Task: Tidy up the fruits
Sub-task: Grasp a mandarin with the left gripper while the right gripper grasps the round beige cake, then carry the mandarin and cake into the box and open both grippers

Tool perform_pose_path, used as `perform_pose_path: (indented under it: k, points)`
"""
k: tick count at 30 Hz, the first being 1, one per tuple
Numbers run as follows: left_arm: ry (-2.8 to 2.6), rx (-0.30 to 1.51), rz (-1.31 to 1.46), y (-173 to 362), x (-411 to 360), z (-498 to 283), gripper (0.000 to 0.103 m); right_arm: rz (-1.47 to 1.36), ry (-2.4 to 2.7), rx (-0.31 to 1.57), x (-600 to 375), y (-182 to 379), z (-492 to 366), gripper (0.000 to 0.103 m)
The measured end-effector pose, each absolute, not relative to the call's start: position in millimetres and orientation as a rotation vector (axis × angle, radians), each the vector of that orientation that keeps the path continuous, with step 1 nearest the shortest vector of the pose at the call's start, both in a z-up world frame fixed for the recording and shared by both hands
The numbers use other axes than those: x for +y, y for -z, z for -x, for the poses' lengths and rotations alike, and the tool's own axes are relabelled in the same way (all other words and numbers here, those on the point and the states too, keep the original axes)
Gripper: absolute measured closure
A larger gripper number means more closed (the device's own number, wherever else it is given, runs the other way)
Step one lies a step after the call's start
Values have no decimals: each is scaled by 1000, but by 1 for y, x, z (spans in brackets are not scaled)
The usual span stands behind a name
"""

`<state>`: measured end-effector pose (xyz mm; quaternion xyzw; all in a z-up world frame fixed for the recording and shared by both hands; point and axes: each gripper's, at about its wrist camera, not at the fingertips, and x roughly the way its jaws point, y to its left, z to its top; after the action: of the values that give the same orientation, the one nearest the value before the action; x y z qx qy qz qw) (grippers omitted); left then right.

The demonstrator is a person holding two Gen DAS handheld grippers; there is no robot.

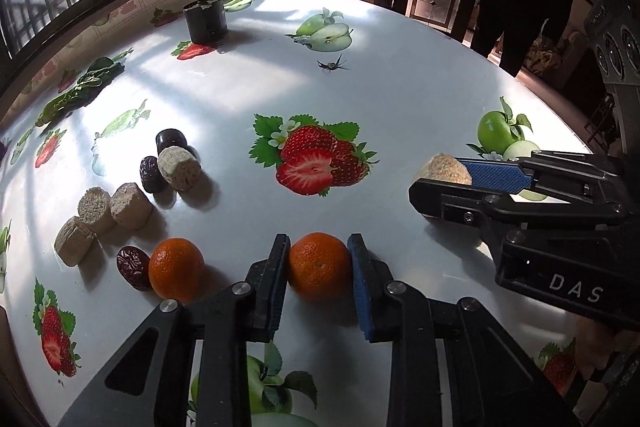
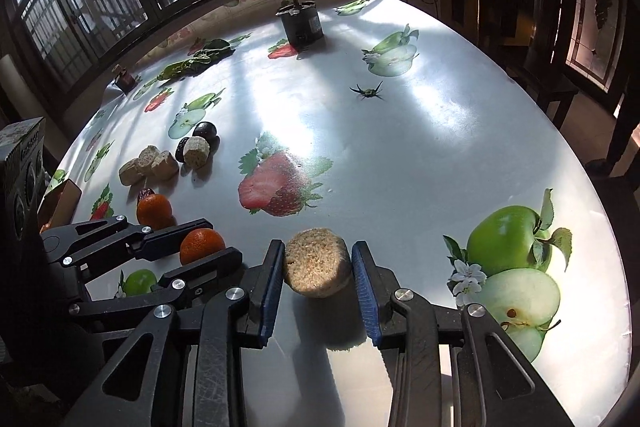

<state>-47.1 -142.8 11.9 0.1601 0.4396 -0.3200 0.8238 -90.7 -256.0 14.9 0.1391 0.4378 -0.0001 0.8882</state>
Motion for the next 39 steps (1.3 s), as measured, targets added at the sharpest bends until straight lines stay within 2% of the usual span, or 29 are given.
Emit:
perform_pose_path:
  k: [11, 20, 30, 39]
  points:
    - [639, 908, -182, -53, -80, 73, 75, -258, 18, 884, -241, -31, 101, 66]
    - [539, 862, 23, -79, 14, 93, 75, -192, -31, 824, -196, -65, 116, 66]
    - [275, 841, 226, -75, 150, 105, 75, -124, -212, 775, -98, -88, 118, 66]
    - [-81, 831, 272, -60, 263, 108, 75, -36, -475, 786, 37, -85, 102, 66]
